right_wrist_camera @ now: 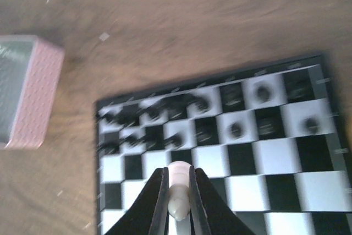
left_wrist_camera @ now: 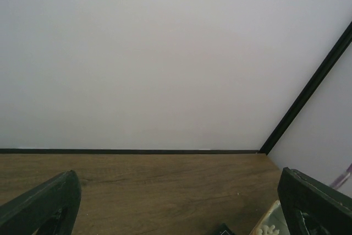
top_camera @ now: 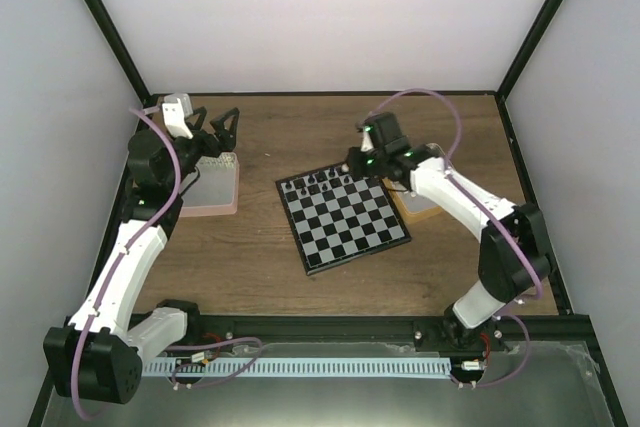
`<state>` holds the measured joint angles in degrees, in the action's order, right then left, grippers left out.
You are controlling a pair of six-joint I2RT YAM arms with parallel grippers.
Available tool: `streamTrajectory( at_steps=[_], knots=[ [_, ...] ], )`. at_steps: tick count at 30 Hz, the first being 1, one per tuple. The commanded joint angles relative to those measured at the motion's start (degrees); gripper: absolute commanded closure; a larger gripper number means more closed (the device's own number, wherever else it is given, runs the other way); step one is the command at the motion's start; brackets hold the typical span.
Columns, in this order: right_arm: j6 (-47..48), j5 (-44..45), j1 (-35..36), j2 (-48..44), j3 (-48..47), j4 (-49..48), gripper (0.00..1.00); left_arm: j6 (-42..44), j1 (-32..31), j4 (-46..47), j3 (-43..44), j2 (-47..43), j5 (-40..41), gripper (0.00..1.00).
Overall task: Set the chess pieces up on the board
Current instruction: Place the chess piece on the chessboard.
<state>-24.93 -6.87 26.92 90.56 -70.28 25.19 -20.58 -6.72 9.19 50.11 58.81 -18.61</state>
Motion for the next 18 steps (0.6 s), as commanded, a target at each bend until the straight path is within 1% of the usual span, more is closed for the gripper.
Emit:
streamTrajectory(
  at_steps=[1, 4, 10, 18],
  knots=[
    [-2.1, -3.1, 7.9, 1.5, 0.3, 0.3, 0.97, 0.8, 0.2, 0.1, -0.3, -1.4, 1.0, 0.0],
    [-2.7, -1.3, 12.5, 3.1, 0.0, 1.4, 0.97, 0.9, 0.2, -0.2, -0.3, -1.8, 1.5, 0.0],
    [-3.6, 5.1, 19.1, 5.4, -0.6, 5.9, 0.97, 1.0, 0.2, -0.8, -0.1, -2.4, 2.8, 0.0],
    [-5.4, 9.0, 27.8, 6.5, 1.3, 11.6, 0.97, 1.1, 0.2, -1.9, -0.1, -3.4, 5.3, 0.0]
  ],
)
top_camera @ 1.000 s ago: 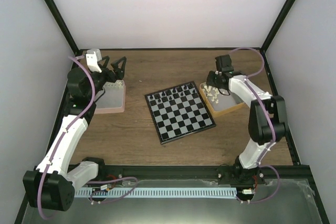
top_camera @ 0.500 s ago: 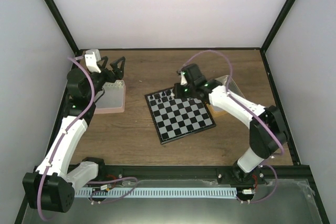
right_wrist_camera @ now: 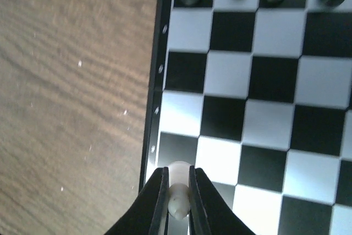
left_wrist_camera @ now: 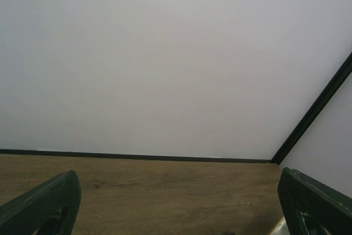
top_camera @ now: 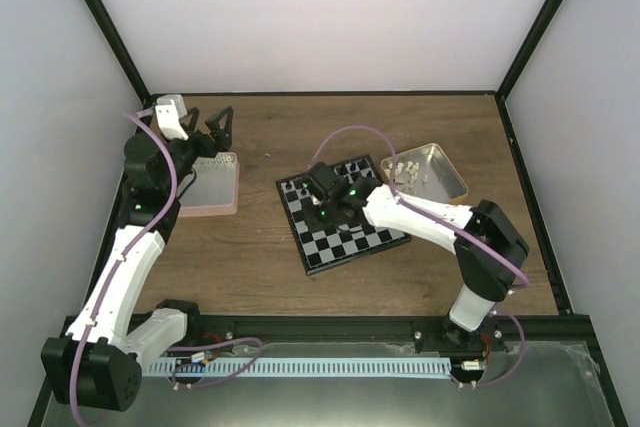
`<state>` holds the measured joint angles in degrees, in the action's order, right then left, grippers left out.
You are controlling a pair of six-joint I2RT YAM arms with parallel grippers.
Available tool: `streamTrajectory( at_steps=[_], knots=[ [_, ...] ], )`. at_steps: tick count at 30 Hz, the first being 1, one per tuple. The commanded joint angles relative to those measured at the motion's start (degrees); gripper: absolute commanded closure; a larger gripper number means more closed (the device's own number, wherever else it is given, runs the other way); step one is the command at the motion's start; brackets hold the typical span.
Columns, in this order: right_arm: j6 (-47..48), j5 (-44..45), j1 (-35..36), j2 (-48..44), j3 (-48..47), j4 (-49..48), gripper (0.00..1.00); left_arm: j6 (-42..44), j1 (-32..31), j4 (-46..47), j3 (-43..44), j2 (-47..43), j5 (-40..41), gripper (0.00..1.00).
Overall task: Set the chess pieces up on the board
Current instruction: Place the chess piece on the chessboard, then adjust the chess piece on the chessboard.
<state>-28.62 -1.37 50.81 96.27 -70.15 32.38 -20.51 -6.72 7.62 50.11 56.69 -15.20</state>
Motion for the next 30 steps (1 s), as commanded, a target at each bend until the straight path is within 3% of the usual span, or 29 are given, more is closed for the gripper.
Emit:
streamTrajectory(
  at_steps=[1, 7, 13, 20, 30],
  knots=[
    [-1.8, 4.4, 5.1, 0.9, 1.6, 5.0, 0.97, 1.0, 0.2, -0.5, -0.1, -1.5, 2.2, 0.0],
    [-2.8, 12.6, 9.4, 3.8, 3.2, 8.0, 0.97, 1.1, 0.2, -0.6, -0.2, -1.8, 2.4, 0.0],
    [-3.6, 13.6, 9.6, 3.7, 3.9, 7.7, 0.96, 1.2, 0.2, -0.9, -0.2, -1.9, 3.1, 0.0],
    [-5.9, 13.3, 9.5, 2.7, 3.2, 7.9, 0.6, 1.3, 0.2, -1.0, -0.2, -1.8, 3.6, 0.0],
    [-8.4, 10.7, 8.0, 3.6, 2.7, 6.9, 0.62, 1.3, 0.2, -1.1, -0.2, -1.8, 4.2, 0.0]
  ],
)
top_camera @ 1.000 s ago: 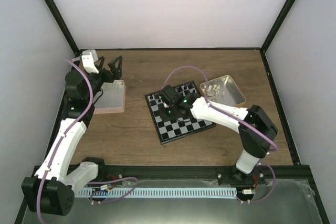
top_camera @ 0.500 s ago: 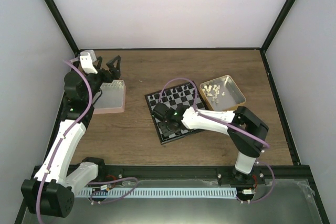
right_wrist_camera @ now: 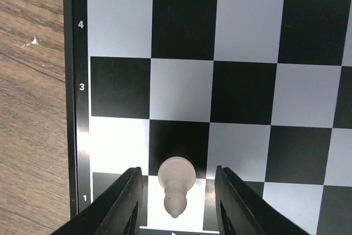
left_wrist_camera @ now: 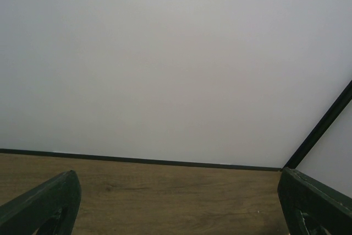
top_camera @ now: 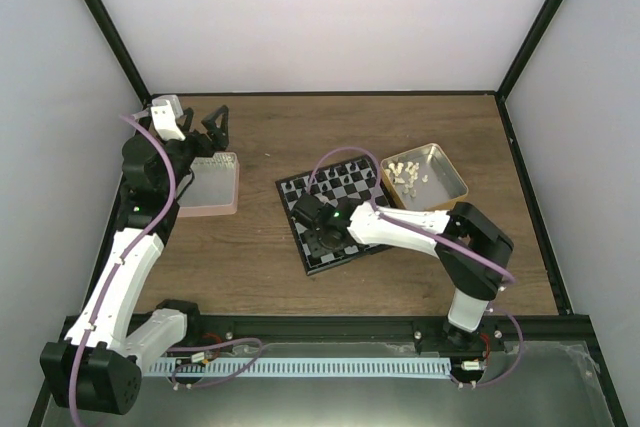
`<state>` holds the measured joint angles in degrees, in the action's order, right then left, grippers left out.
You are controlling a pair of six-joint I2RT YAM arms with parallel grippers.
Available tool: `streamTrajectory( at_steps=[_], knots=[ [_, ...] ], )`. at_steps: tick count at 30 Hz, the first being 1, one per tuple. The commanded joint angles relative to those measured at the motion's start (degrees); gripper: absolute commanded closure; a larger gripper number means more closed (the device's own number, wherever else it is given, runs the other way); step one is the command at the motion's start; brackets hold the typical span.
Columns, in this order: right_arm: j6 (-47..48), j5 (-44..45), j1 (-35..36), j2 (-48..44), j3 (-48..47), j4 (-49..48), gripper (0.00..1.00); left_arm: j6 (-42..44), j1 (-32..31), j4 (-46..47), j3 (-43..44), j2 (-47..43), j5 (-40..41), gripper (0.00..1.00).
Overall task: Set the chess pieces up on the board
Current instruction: Adjust the chess piece on the chessboard.
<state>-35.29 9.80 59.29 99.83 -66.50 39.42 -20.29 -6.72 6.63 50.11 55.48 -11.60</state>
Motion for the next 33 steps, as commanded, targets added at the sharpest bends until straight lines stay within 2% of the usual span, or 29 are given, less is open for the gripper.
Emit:
streamTrajectory(
  at_steps=[1, 6, 10, 12, 17, 23, 33],
  knots=[
    [-1.8, -0.4, -0.5, 0.3, -1.1, -0.1, 0.63, 1.0, 0.2, -0.1, -0.2, -0.6, 0.6, 0.0],
    [-2.0, 0.0, -0.5, 1.3, -0.9, 0.8, 0.72, 1.0, 0.2, -0.2, -0.2, -0.6, 0.9, 0.0],
    [-2.5, 0.9, -0.5, 1.2, -0.4, 1.5, 0.88, 1.1, 0.2, -0.3, -0.2, -0.6, 1.0, 0.0],
    [-3.4, 1.9, -0.5, 0.8, -0.2, 2.6, 0.91, 1.3, 0.2, -0.4, -0.3, -0.6, 1.2, 0.0],
    [-5.5, 3.6, -0.5, -1.1, 1.3, 6.0, 0.93, 1.3, 0.2, -0.6, -0.2, -0.6, 1.7, 0.0],
    [-6.0, 2.6, -0.6, -3.1, 4.8, 4.3, 0.93, 1.1, 0.2, -0.6, -0.2, -0.4, 1.7, 0.0],
    [-6.3, 3.0, -0.7, -3.0, 4.4, 4.8, 0.91, 1.2, 0.2, -0.6, -0.3, -0.3, 1.9, 0.0]
  ],
)
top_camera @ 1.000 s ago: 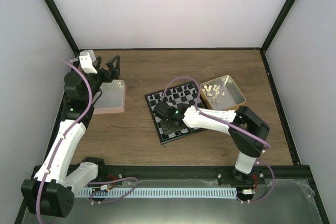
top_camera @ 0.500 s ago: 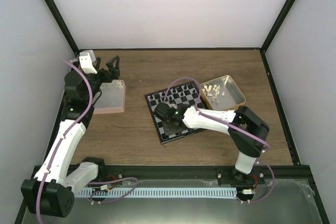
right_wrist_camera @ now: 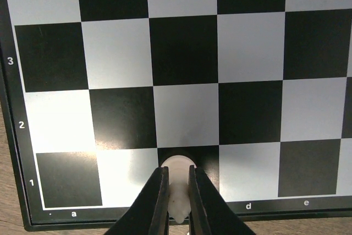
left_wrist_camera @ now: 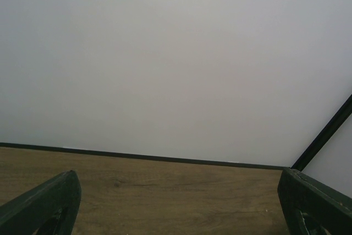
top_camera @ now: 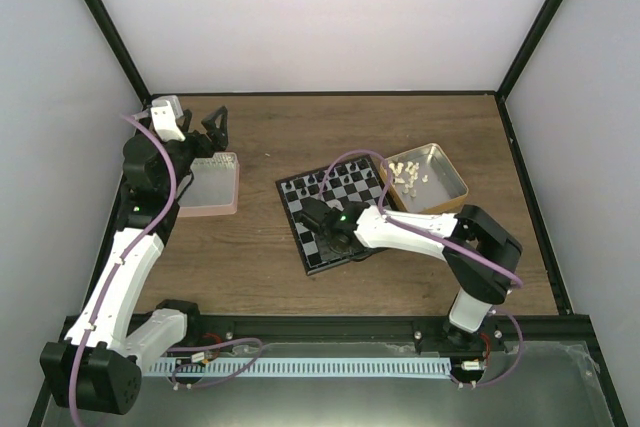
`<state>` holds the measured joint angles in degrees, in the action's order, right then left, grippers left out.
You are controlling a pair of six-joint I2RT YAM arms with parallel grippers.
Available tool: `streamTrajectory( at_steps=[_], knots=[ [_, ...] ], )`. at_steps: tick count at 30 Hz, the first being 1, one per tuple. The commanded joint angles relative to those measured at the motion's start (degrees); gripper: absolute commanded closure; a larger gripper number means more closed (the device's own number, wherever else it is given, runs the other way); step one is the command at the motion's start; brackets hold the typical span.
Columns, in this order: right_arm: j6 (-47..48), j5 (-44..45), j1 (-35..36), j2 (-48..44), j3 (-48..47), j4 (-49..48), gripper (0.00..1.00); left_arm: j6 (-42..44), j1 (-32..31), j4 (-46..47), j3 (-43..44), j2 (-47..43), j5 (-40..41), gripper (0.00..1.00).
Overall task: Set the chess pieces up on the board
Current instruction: Adjust the chess piece on the chessboard.
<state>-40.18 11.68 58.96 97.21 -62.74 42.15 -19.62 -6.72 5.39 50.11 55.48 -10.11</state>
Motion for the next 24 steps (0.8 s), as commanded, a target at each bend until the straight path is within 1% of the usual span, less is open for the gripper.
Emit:
streamTrajectory(
  at_steps=[1, 6, 10, 13, 15, 18, 20, 21, 24],
  knots=[
    [-1.6, 1.2, -0.4, -0.5, 0.7, 2.3, 0.91, 0.5, 0.2, 0.7, -0.3, -0.3, 0.4, 0.0],
    [-1.1, -0.1, -0.3, -1.8, 1.9, 1.1, 0.9, 0.5, 0.2, 0.7, -0.3, -0.4, 0.5, 0.0],
    [-1.5, 0.4, -0.4, -1.7, 2.0, 2.0, 0.9, 0.5, 0.2, 0.6, -0.4, -0.4, 0.4, 0.0],
    [-1.2, 0.6, -0.4, -1.8, 1.9, 1.6, 0.87, 0.5, 0.2, 0.8, -0.4, -0.4, 0.4, 0.0],
    [-1.2, 0.7, -0.5, -1.8, 1.2, 1.5, 0.81, 0.5, 0.2, 0.7, -0.4, -0.4, 0.4, 0.0],
    [-0.9, 1.2, -0.8, -2.2, -0.7, 1.4, 0.69, 0.5, 0.2, 0.8, -0.4, -0.3, 0.4, 0.0],
    [-0.6, 1.2, -1.8, -3.4, -2.1, 1.2, 0.65, 0.5, 0.2, 0.9, -0.4, -0.3, 0.4, 0.0],
    [-0.6, 0.8, -2.6, -4.0, -2.8, 1.2, 0.6, 0.5, 0.2, 0.9, -0.4, -0.3, 0.4, 0.0],
    [-0.6, 0.4, -5.2, -6.8, -3.9, 0.7, 0.55, 0.7, 0.2, 0.9, -0.3, -0.4, 0.5, 0.0]
  ],
)
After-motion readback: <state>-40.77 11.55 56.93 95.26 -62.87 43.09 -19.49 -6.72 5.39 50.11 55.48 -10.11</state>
